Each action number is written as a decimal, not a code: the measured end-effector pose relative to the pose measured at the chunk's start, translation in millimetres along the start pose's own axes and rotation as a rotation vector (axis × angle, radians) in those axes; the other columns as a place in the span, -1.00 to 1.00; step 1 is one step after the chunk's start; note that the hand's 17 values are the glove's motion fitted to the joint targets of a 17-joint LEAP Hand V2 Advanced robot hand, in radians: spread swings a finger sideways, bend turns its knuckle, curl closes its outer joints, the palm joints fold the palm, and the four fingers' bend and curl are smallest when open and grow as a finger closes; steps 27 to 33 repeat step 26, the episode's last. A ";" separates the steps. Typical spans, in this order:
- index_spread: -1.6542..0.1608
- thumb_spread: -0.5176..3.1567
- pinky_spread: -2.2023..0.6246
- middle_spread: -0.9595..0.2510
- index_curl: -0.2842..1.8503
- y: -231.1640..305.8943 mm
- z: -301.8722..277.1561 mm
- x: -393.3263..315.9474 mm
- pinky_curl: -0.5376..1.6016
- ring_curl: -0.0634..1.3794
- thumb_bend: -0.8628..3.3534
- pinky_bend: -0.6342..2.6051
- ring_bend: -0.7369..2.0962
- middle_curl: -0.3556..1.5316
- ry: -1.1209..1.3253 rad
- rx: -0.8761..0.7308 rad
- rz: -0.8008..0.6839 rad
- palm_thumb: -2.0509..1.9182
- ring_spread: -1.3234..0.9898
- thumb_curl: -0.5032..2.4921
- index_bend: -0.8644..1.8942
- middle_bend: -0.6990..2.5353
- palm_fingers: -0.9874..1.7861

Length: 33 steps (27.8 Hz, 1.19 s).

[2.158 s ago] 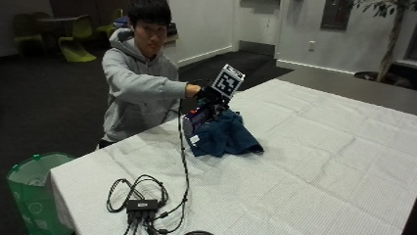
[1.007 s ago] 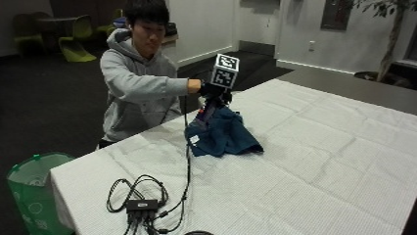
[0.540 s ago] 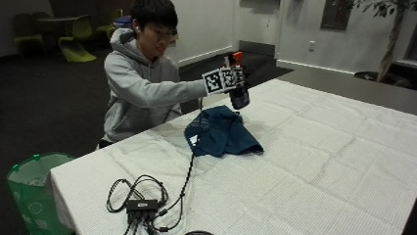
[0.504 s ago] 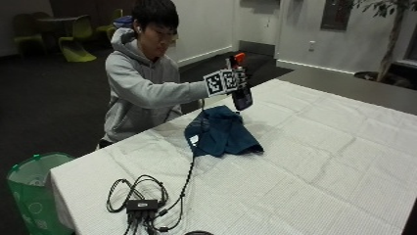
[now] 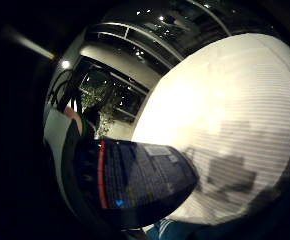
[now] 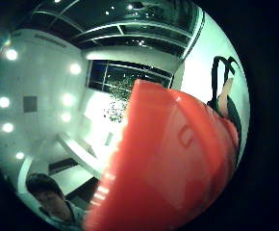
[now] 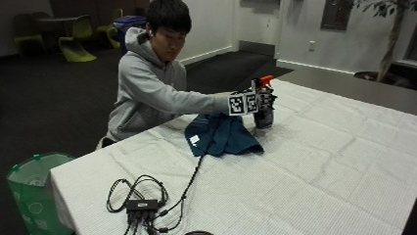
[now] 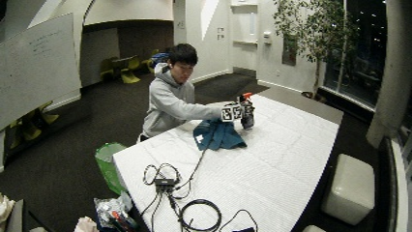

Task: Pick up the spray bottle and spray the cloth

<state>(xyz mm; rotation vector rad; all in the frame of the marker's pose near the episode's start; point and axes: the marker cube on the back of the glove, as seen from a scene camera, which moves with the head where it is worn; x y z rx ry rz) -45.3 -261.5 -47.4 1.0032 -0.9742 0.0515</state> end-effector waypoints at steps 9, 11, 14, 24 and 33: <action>0.63 -0.48 0.46 0.49 -0.29 18.1 -2.2 -9.8 -0.11 -0.34 -0.60 -0.31 -0.20 -0.15 0.173 -0.222 -0.018 0.52 0.04 -0.16 -0.28 -0.31 0.24; 0.62 -0.43 0.51 0.53 -0.29 26.6 -15.4 -16.4 -0.05 -0.29 -0.61 -0.28 -0.21 -0.17 0.185 -0.233 -0.023 0.50 0.06 -0.18 -0.33 -0.38 -0.07; 0.60 -0.38 0.56 0.57 -0.34 47.2 -41.9 -24.4 -0.07 -0.32 -0.61 -0.28 -0.23 -0.18 0.237 -0.260 -0.060 0.48 0.09 -0.20 -0.34 -0.40 -0.16; 0.56 -0.27 0.67 0.61 -0.44 96.0 -127.2 -50.0 -0.16 -0.44 -0.61 -0.32 -0.26 -0.22 0.445 -0.299 -0.235 0.44 0.13 -0.25 -0.28 -0.42 -0.19; 0.55 -0.25 0.68 0.61 -0.44 103.1 -130.6 -51.8 -0.16 -0.45 -0.61 -0.33 -0.26 -0.22 0.460 -0.304 -0.252 0.44 0.14 -0.25 -0.27 -0.42 -0.18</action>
